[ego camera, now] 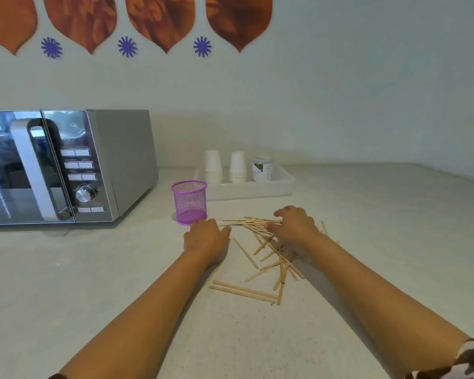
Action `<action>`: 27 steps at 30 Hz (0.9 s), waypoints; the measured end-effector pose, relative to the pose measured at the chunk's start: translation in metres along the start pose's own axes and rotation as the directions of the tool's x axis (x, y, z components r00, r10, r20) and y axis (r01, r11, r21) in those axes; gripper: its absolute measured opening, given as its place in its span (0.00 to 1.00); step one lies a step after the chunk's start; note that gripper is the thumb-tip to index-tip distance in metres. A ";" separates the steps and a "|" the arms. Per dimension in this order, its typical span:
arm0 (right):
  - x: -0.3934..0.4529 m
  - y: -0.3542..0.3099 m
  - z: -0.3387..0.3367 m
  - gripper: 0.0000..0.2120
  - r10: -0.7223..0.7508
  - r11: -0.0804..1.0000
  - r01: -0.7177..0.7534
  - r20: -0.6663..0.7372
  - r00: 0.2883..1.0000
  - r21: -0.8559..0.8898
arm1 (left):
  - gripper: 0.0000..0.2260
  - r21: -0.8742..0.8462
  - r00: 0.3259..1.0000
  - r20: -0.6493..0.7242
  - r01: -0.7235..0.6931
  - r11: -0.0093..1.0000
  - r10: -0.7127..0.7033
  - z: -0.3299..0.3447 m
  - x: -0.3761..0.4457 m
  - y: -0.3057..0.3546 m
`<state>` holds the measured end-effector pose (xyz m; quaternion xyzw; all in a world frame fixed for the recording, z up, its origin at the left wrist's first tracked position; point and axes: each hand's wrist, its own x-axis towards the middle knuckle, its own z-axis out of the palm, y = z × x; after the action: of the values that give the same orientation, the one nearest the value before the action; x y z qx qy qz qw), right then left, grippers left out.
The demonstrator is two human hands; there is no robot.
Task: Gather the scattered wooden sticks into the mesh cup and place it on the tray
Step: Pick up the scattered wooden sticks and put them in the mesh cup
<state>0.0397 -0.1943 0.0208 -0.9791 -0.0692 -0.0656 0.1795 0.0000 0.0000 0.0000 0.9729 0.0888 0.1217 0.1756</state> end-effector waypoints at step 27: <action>0.019 -0.021 0.017 0.10 -0.202 0.975 0.189 -0.108 0.973 -0.120 | 0.07 0.226 0.990 -0.119 -0.043 0.973 0.071 0.002 0.007 0.002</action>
<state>0.0565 -0.1665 0.0147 -0.9701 -0.1508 -0.1454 0.1223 0.0070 -0.0009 0.0002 0.9789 0.0847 0.1773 0.0556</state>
